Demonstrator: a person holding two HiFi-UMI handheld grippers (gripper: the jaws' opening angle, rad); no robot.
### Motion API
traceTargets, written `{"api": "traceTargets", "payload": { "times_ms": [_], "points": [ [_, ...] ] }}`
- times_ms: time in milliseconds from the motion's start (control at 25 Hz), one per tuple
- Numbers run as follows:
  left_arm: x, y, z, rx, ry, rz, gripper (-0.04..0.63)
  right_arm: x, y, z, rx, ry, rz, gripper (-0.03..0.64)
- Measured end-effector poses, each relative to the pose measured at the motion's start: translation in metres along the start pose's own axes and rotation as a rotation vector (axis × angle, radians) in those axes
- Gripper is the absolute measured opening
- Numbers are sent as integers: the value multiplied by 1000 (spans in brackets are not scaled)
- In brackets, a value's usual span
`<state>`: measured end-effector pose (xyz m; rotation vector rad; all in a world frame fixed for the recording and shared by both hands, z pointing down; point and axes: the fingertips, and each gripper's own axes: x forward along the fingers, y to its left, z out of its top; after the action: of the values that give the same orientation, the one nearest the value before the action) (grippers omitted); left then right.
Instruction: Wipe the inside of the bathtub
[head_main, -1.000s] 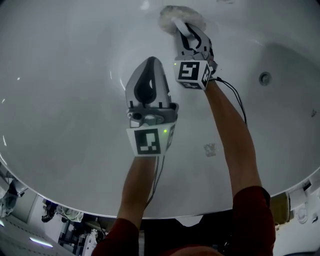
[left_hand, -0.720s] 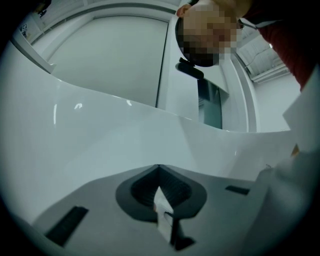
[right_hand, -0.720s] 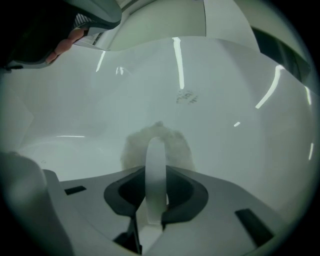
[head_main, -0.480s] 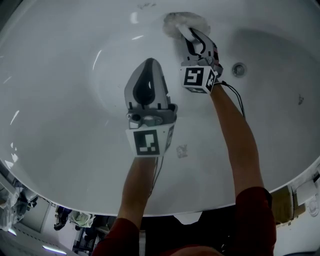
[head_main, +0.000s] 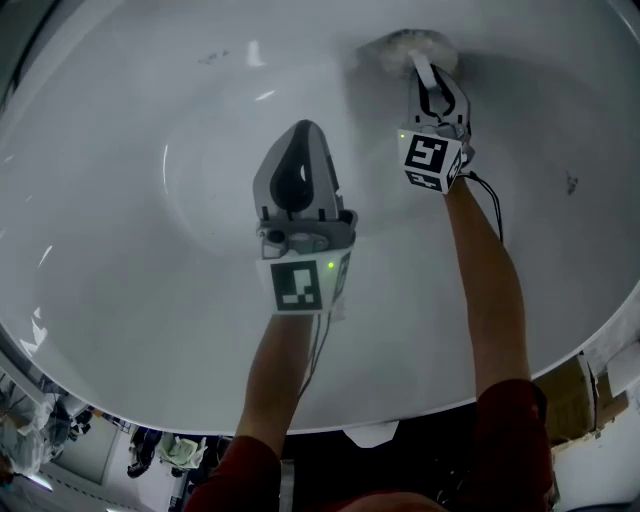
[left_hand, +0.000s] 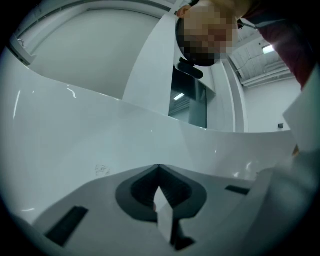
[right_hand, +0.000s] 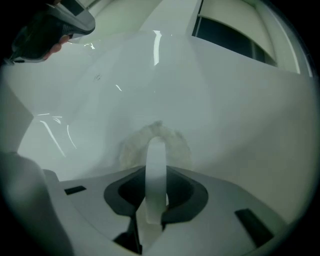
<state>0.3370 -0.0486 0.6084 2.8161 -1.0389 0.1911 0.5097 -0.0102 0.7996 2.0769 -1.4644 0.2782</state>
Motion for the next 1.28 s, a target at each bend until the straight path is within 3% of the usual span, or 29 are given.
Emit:
{"api": "traceTargets", "payload": {
  "times_ms": [240,360,440,680,760,960,1280],
  "points": [
    [-5,5,14,-5,-26,9,17,-3,-6,0,46,30,-40,87],
    [-15,14,25,-11,-43,33,15,-16,-5,13,146,17,-14,87],
    [-27,27,37,-18,-59,52,15,-34,0,31,205,1,-10,87],
    [-84,99,78,-45,-82,142,15,-86,59,119,237,-83,13,87],
    [-109,131,99,-52,-97,184,15,-103,88,166,256,-132,37,87],
    [-199,253,156,-33,-111,290,15,-161,211,299,292,-235,128,87],
    [-287,386,185,8,-90,412,15,-193,365,414,266,-312,274,87]
  ]
}}
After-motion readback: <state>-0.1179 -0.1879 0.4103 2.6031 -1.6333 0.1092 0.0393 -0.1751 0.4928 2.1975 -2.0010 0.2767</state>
